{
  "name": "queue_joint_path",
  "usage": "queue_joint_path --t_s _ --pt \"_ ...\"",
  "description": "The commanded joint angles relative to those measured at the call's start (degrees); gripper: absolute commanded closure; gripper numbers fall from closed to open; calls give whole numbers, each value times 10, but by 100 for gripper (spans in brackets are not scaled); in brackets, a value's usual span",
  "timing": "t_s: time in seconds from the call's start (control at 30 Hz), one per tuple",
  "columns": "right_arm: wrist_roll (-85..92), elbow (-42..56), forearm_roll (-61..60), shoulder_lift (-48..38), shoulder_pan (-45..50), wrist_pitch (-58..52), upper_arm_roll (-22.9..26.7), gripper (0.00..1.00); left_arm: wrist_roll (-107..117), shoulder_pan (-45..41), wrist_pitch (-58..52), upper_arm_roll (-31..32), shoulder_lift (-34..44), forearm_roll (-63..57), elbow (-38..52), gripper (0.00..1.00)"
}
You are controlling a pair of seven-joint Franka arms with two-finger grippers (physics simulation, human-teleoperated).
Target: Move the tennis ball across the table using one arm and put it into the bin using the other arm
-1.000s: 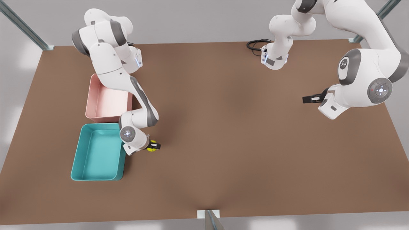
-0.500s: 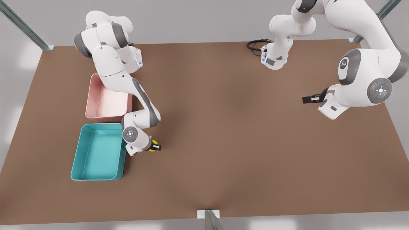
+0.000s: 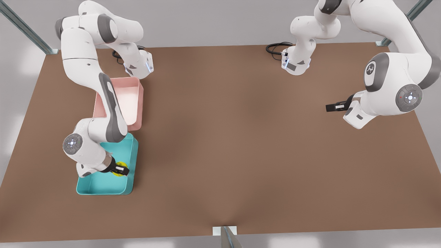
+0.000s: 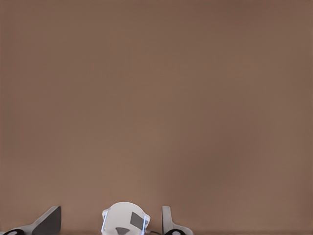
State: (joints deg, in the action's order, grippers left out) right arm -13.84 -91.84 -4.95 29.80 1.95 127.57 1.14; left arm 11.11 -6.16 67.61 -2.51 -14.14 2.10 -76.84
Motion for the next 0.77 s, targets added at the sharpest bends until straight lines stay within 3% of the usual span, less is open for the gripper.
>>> queue_joint_path --t_s 0.0,0.07,0.1,0.3,0.37,0.47,0.5,0.57,0.63,0.73 --pt "261 1 39 3 -24 -61 13 37 4 0 0 0 0 0 0 0" --pt "277 2 49 21 -50 -60 17 36 5 0 -1 0 1 0 0 0" --pt "267 2 48 32 -54 -60 17 0 5 0 -1 0 1 0 0 0" --pt "209 16 33 41 -49 -113 11 0 4 0 -20 1 0 10 0 0" --pt "59 126 27 41 -6 -328 10 0 3 0 -36 0 0 14 0 0" --pt "67 259 26 16 8 -584 10 0 4 -1 -35 1 0 21 0 0" --pt "75 291 35 10 11 -617 16 0 4 -1 -34 1 0 21 0 0" --pt "73 266 65 -82 17 -616 9 0 3 -1 -34 1 -1 22 0 0" --pt "60 148 58 -203 -24 -559 -25 0 -9 0 -37 0 0 23 0 0" --pt "60 127 58 -221 -29 -553 -24 0 -13 19 -137 -1 -10 23 -1 0"
